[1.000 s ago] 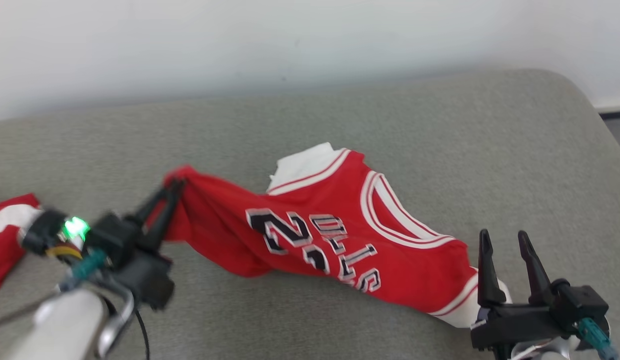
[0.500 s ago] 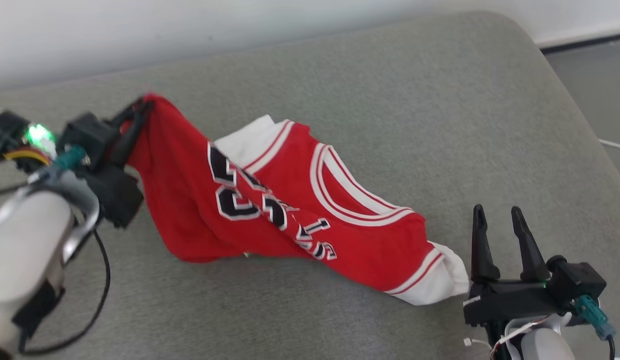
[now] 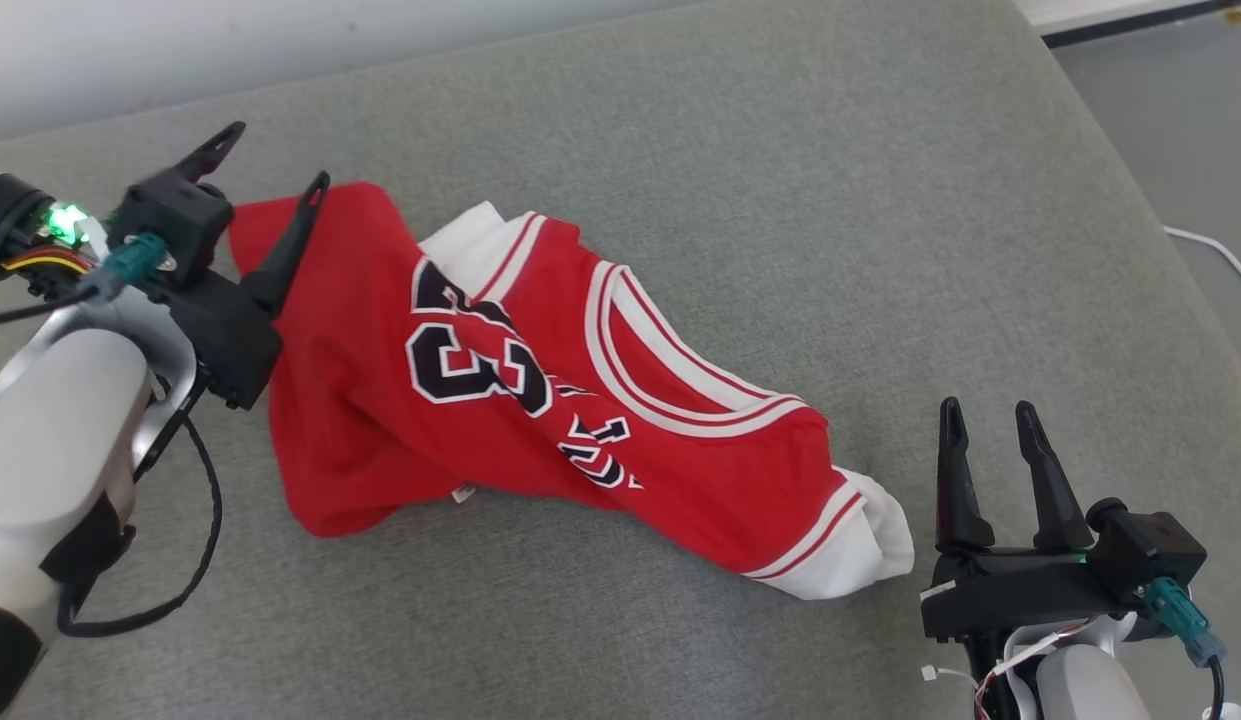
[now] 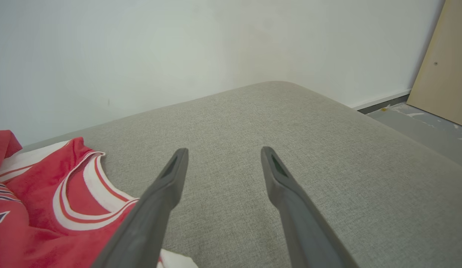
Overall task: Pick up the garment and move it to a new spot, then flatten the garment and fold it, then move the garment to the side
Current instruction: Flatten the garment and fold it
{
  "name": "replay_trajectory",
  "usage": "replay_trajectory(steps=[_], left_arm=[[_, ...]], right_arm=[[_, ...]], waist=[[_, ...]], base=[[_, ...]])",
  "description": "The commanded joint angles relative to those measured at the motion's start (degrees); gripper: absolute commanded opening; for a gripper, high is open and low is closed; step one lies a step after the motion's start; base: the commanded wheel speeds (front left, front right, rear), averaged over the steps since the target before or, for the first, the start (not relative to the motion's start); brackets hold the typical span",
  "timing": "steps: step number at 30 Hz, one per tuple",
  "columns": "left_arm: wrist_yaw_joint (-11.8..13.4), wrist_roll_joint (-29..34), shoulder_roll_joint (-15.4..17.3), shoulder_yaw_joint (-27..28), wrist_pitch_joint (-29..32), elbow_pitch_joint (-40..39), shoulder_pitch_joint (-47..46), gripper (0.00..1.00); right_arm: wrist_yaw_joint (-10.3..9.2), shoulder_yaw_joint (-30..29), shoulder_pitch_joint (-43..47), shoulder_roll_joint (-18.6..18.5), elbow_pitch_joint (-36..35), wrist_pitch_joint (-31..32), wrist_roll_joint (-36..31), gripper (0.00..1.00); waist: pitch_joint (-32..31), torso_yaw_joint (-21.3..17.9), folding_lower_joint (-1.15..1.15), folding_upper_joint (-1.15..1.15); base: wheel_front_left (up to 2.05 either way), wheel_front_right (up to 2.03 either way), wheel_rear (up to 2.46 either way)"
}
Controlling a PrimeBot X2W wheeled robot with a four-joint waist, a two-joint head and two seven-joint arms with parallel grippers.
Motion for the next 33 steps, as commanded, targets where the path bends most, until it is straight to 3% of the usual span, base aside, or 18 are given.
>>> replay_trajectory(steps=[1, 6, 17, 33], left_arm=[[0.11, -1.51, -0.22, 0.84, -0.58, 0.01, 0.07, 1.00], [1.19, -2.51, -0.43, 7.48, -0.90, -6.22, 4.60, 1.00], [8.10, 3.85, -2.63, 27.29, -0.90, -25.97, 26.68, 1.00], [9.74, 13.53, -12.40, 46.12, -0.91, -39.18, 51.70, 1.00]], right_arm=[[-0.13, -0.05, 0.34, 0.20, 0.19, -0.02, -0.28, 1.00], [-0.13, -0.69, 1.47, 0.19, 0.11, -0.02, -0.71, 1.00], [-0.13, -1.41, 4.00, 0.21, -0.10, -0.02, -2.73, 1.00], [-0.13, -1.93, 6.46, 0.19, -0.48, -0.02, -4.01, 1.00]], waist=[[-1.44, 1.36, -0.01, -0.01], [-4.11, 3.97, -0.01, -0.01], [-9.34, 10.03, -0.01, -0.01], [-12.19, 16.73, -0.01, -0.01]], base=[[0.00, 0.00, 0.00], [0.00, 0.00, 0.00], [0.00, 0.00, 0.00], [0.00, 0.00, 0.00]])
